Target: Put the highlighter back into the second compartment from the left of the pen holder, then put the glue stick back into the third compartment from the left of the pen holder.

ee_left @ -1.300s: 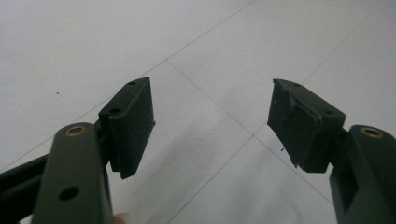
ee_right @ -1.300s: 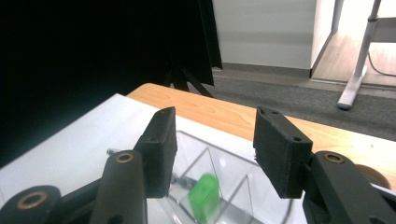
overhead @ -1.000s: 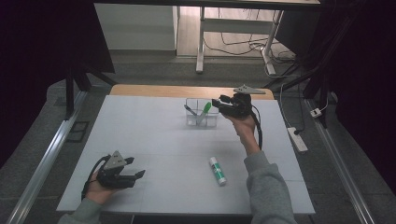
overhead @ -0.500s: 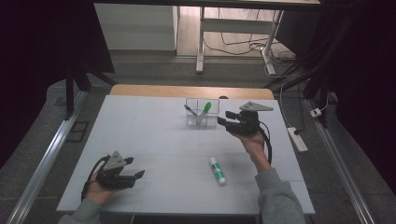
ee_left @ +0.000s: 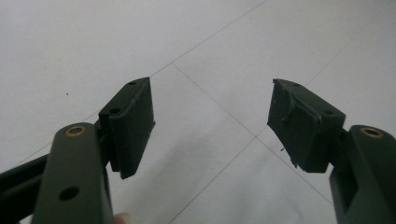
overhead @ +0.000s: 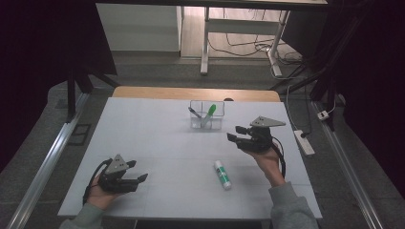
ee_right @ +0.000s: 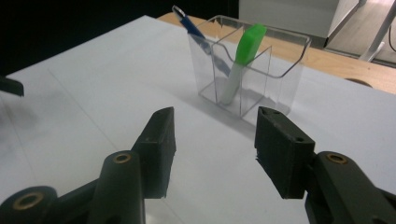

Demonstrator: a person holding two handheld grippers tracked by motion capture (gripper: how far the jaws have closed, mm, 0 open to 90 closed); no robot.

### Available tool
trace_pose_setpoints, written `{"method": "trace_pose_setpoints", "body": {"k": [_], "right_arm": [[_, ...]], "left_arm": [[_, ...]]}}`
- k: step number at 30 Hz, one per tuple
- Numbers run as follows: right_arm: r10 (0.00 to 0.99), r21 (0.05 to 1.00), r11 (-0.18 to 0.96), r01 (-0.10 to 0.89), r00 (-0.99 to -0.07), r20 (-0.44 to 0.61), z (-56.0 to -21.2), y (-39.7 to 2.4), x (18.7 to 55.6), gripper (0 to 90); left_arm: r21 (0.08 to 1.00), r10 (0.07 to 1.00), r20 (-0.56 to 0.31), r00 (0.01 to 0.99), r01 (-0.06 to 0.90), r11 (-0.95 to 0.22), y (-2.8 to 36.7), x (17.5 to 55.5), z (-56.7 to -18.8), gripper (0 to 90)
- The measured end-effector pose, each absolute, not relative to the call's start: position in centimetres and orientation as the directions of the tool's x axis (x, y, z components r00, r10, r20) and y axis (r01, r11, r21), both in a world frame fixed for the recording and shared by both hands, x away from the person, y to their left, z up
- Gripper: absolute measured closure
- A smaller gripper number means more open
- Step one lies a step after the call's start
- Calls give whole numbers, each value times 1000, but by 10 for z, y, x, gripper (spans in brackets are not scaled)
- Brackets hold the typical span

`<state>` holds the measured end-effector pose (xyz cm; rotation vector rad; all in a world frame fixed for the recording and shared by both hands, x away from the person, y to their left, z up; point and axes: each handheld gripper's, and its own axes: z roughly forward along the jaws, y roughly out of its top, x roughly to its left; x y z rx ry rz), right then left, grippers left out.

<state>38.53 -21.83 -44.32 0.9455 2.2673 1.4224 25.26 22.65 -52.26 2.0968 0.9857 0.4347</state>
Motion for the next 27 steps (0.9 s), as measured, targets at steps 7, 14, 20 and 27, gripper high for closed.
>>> {"method": "trace_pose_setpoints", "body": {"k": [7, 14, 20, 27], "right_arm": [[665, 856, 340, 389, -743, 74, -449, -220, 368, 479], [646, 821, 413, 395, -762, 42, -449, -214, 358, 467], [628, 786, 463, 410, -778, 36, -452, -206, 355, 466], [616, 759, 488, 430, -786, 50, -454, -198, 353, 459]], "left_arm": [[761, 763, -11, 646, 501, -413, 225, 252, -522, 304], [760, 763, -10, 646, 501, -414, 225, 252, -522, 303], [760, 766, -11, 643, 503, -411, 225, 252, -522, 303], [760, 766, -12, 643, 503, -411, 225, 253, -523, 304]]}}
